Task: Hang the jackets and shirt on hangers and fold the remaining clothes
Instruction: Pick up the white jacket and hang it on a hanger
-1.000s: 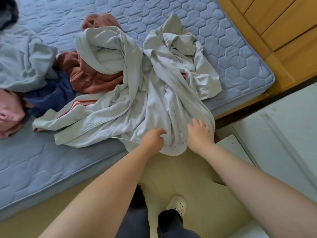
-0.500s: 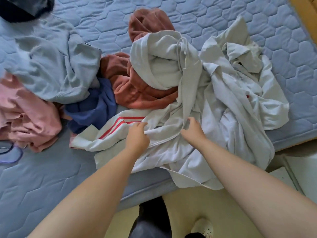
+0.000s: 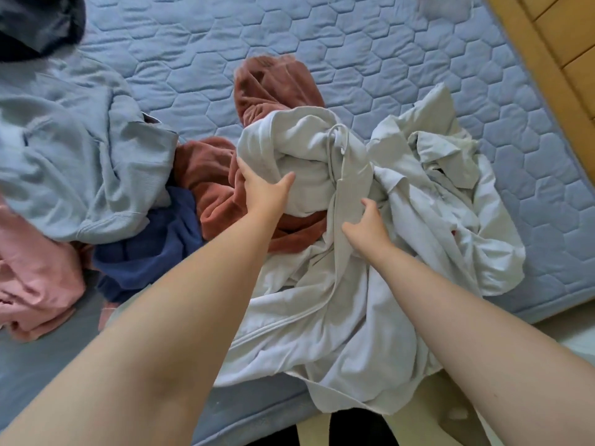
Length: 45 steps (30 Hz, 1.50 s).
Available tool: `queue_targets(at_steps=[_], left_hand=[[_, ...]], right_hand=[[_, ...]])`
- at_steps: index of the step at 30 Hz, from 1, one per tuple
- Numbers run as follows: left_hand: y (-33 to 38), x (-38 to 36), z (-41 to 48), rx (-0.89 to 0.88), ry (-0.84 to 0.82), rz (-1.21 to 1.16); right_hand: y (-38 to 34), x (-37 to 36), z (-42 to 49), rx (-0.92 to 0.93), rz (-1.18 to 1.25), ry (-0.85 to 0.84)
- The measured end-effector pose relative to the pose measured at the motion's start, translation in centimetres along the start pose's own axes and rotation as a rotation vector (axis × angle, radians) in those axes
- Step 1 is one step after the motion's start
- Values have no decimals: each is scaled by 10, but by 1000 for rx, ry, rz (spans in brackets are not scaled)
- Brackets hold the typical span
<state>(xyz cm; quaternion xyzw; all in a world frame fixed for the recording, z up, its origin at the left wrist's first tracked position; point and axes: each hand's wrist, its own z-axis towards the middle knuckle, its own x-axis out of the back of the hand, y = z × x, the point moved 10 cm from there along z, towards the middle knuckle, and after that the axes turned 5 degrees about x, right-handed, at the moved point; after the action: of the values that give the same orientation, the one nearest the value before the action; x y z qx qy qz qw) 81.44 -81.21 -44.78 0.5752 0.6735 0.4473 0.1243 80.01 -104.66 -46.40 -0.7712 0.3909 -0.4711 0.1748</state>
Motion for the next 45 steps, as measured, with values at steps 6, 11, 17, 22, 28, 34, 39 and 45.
queue_targets(at_steps=[6,11,17,22,28,34,39,45], left_hand=[[42,-2,19,-154,98,312],[104,-49,-6,-540,-101,360],[169,-104,-61,-541,-828,23],[176,-110,-71,-445,-952,66],[168,-102,-53,-203,-829,55],[162,-99,-51,-28,-793,-39],[198,-87,-49,-530,-229,694],[229,-86,-62,-651,37,753]], right_hand=[[-10,40,30,50,42,8],[-25,102,65,82,141,121],[-56,199,94,115,407,263],[-90,121,93,174,223,-571],[-85,80,71,278,-190,-696],[-119,182,96,383,30,-8],[-156,219,79,536,-479,150],[-150,267,82,411,-527,298]])
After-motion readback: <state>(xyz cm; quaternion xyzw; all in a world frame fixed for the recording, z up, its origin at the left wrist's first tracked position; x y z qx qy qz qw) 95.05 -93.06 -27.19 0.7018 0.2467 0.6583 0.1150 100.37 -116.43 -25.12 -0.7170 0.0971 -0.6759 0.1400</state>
